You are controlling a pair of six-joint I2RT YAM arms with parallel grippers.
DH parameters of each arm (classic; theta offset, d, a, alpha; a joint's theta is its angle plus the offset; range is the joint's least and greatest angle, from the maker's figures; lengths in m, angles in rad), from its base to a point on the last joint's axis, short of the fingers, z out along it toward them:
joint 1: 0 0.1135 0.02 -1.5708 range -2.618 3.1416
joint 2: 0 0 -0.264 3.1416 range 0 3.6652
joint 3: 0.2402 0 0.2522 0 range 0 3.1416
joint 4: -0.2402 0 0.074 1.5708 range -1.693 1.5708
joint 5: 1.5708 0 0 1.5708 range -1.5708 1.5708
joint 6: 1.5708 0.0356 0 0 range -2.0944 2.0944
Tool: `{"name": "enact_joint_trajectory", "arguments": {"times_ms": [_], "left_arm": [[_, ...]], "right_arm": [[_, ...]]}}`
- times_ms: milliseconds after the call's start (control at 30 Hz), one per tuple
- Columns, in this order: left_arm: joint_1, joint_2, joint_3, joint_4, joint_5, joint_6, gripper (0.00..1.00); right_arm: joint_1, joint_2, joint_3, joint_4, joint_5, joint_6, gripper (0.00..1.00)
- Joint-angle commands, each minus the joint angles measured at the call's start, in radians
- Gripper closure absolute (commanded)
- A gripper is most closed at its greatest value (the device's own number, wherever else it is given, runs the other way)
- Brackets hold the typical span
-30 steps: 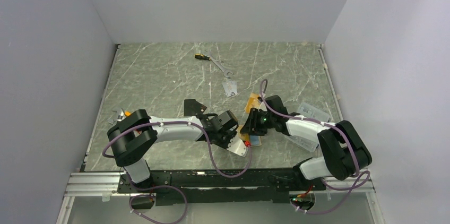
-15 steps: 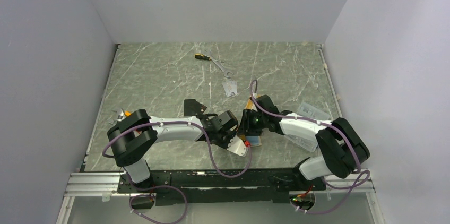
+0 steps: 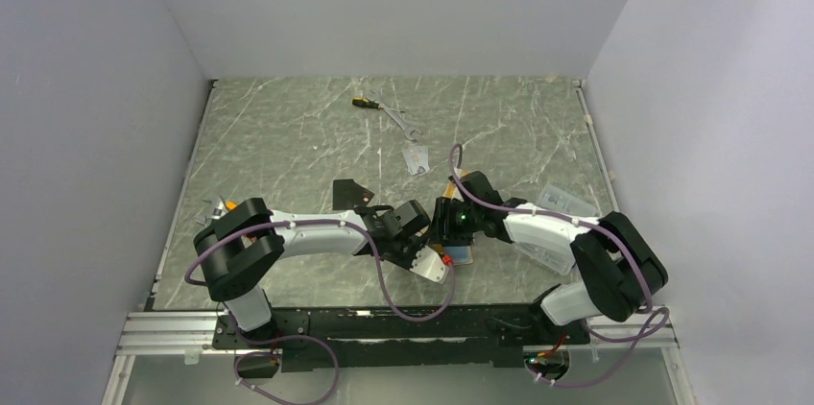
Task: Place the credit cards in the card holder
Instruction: Insert the credit card into the card holder.
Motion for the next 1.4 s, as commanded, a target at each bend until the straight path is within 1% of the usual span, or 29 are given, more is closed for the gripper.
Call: {"name": "enact_joint_trajectory", "arguments": {"times_ms": [0, 200, 400, 467, 500, 600, 633, 833, 967, 1033, 1067, 1367], "left_arm": [[-0.008, -0.021, -0.016, -0.041, 0.015, 0.001, 1.00], [-0.008, -0.020, -0.011, -0.043, 0.020, 0.000, 1.00], [-0.008, -0.028, -0.023, -0.044, 0.014, 0.005, 1.00], [-0.008, -0.030, -0.028, -0.043, 0.012, 0.006, 1.00], [-0.008, -0.030, -0.031, -0.044, 0.011, 0.006, 1.00], [-0.008, -0.031, -0.032, -0.043, 0.009, 0.008, 1.00], [-0.008, -0.033, -0.033, -0.042, 0.009, 0.008, 1.00], [-0.008, -0.035, -0.035, -0.044, 0.007, 0.008, 1.00], [-0.008, -0.033, -0.035, -0.043, 0.002, 0.011, 1.00], [-0.008, -0.033, -0.035, -0.044, 0.004, 0.010, 1.00], [-0.008, -0.032, -0.033, -0.044, 0.006, 0.009, 1.00], [-0.008, -0.030, -0.034, -0.045, 0.005, 0.013, 1.00]], "right_arm": [[0.053, 0.058, 0.039, -0.057, 0.010, -0.002, 0.49], [0.118, 0.109, 0.094, -0.077, 0.033, 0.023, 0.50], [0.078, 0.049, 0.082, -0.131, 0.048, 0.005, 0.49], [0.056, 0.019, 0.072, -0.145, 0.046, -0.003, 0.50], [0.051, 0.008, 0.068, -0.147, 0.042, -0.003, 0.53], [0.041, -0.010, 0.047, -0.133, 0.021, 0.000, 0.66], [0.040, -0.012, 0.042, -0.132, 0.016, -0.001, 0.69], [-0.006, -0.051, 0.022, -0.146, 0.026, -0.010, 0.76], [-0.015, -0.028, 0.015, -0.120, 0.026, -0.007, 0.93], [-0.013, -0.001, 0.014, -0.093, 0.025, 0.004, 0.98], [-0.012, 0.013, 0.014, -0.081, 0.024, 0.008, 1.00], [0.029, 0.047, 0.029, -0.064, 0.056, 0.033, 1.00]]}}
